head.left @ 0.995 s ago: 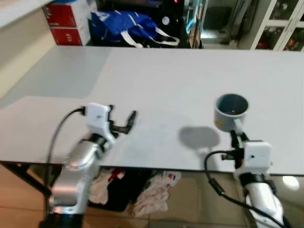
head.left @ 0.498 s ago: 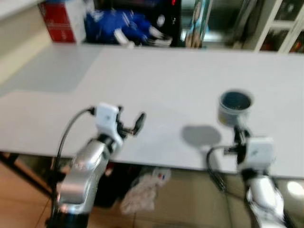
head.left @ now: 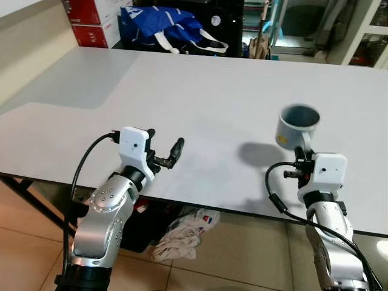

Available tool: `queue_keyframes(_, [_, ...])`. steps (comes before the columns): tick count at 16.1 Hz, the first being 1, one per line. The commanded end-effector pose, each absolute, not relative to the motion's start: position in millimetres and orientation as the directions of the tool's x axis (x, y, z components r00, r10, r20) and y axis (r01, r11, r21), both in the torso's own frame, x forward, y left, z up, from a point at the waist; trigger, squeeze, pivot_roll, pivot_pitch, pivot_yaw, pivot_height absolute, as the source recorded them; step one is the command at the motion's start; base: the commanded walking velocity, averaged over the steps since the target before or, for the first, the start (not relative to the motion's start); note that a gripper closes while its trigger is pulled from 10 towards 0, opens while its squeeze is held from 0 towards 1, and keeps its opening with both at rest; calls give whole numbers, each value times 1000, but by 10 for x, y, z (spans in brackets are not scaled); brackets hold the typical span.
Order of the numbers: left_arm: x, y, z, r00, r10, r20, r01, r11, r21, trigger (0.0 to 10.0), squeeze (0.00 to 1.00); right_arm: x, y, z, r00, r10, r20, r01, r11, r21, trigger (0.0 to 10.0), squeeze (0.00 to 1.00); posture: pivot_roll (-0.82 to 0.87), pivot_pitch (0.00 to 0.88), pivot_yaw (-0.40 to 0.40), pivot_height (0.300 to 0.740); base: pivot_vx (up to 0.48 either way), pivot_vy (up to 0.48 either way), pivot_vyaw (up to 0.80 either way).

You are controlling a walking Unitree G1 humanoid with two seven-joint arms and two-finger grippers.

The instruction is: Setting the table

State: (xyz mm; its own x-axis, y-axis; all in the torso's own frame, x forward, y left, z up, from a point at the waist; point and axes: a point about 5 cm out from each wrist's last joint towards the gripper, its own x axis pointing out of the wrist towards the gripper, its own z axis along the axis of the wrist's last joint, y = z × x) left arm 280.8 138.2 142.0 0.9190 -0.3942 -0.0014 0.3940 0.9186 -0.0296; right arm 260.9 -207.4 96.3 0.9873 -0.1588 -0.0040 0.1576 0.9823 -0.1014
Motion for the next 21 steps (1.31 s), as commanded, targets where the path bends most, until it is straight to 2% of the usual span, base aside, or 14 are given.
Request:
queue_keyframes(1, [2804, 1415, 1450, 920, -391, 0, 391, 920, -17, 10000, 0, 2597, -2183, 909, 976, -216, -16, 214, 973, -88, 0, 0, -42, 5, 41, 740, 0, 0, 0])
queue_keyframes(8, [2782, 1416, 1445, 916, -401, -8, 401, 916, -19, 10000, 0, 2391, -2240, 625, 954, -277, -117, 267, 959, -95, 0, 0, -47, 10, 43, 740, 0, 0, 0])
queue_keyframes(9, [2780, 1408, 1442, 915, -403, -8, 403, 915, -21, 10000, 0, 2371, -2246, 587, 951, -277, -135, 265, 959, -106, 3176, 0, -50, 8, 43, 740, 0, 0, 0])
queue_keyframes(10, [2779, 1401, 1441, 914, -405, -8, 405, 914, -23, 10000, 0, 2352, -2251, 555, 950, -273, -153, 259, 960, -108, 10000, 0, -51, 8, 44, 740, 0, 0, 0])
queue_keyframes(14, [2774, 1386, 1446, 912, -410, -8, 409, 912, -27, 10000, 0, 2308, -2279, 474, 948, -241, -209, 220, 968, -120, 10000, 0, -52, 6, 43, 740, 0, 0, 0])
queue_keyframes(15, [2774, 1382, 1444, 912, -411, -9, 410, 911, -28, 10000, 0, 2302, -2287, 453, 947, -229, -225, 205, 970, -128, 10000, 769, -52, 6, 43, 740, 0, 0, 0])
queue_keyframes(16, [2774, 1378, 1445, 911, -411, -9, 411, 911, -30, 10000, 0, 2299, -2290, 432, 946, -215, -242, 188, 974, -129, 10000, 1000, -51, 5, 42, 740, 0, 0, 0])
queue_keyframes(21, [2784, 1369, 1448, 912, -410, -9, 409, 912, -34, 10000, 0, 2315, -2275, 438, 948, -196, -249, 171, 978, -122, 10000, 1000, -53, 3, 41, 740, 0, 0, 0])
